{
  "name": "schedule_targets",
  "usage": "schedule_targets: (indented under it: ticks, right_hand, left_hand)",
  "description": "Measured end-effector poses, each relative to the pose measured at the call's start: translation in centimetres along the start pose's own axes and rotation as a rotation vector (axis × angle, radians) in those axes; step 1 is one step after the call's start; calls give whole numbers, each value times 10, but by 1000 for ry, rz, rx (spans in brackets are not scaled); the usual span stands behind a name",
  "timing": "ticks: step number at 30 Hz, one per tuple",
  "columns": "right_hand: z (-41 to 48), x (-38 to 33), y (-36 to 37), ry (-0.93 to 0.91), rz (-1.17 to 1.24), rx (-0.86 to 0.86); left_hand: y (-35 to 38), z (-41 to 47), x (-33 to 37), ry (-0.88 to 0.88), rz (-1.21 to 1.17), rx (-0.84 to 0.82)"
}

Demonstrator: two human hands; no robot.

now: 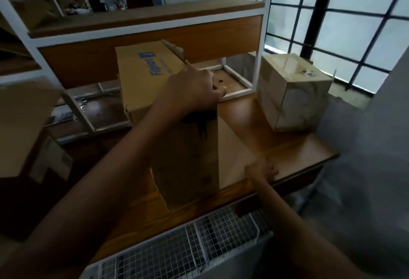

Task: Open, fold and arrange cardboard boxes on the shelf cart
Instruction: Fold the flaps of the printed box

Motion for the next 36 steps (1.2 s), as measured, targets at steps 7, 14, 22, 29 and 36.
schedule_targets:
  ticks: [7,14,22,29,36]
  right_hand:
    - [5,-26,-10,51,757,-34]
    - [-46,-143,-56,-494,667,50]
    - [-85,-223,-117,-864,476,347]
    - [-110,-243,-92,-1113,261,359]
    - [-122,-224,-31,-1172,66,157]
  left_hand:
    - [-9,-2,-12,-39,-86,0]
    - [-36,-1,-53,-198,-186,90]
    - [-49,-40,-181,-442,-687,158]
    - [73,-112,-248,-904,-1343,-167]
    - [176,-163,-264,-1057,-1175,-172]
Point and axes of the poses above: each hand's wrist, its own z-axis towards the middle knuckle, its own y-axis out of the palm, x = y × z, the point moved 8 cm from there along z, towards the middle knuckle, and after that the axes turned 13 degrees about -y, right-handed, at the moved point
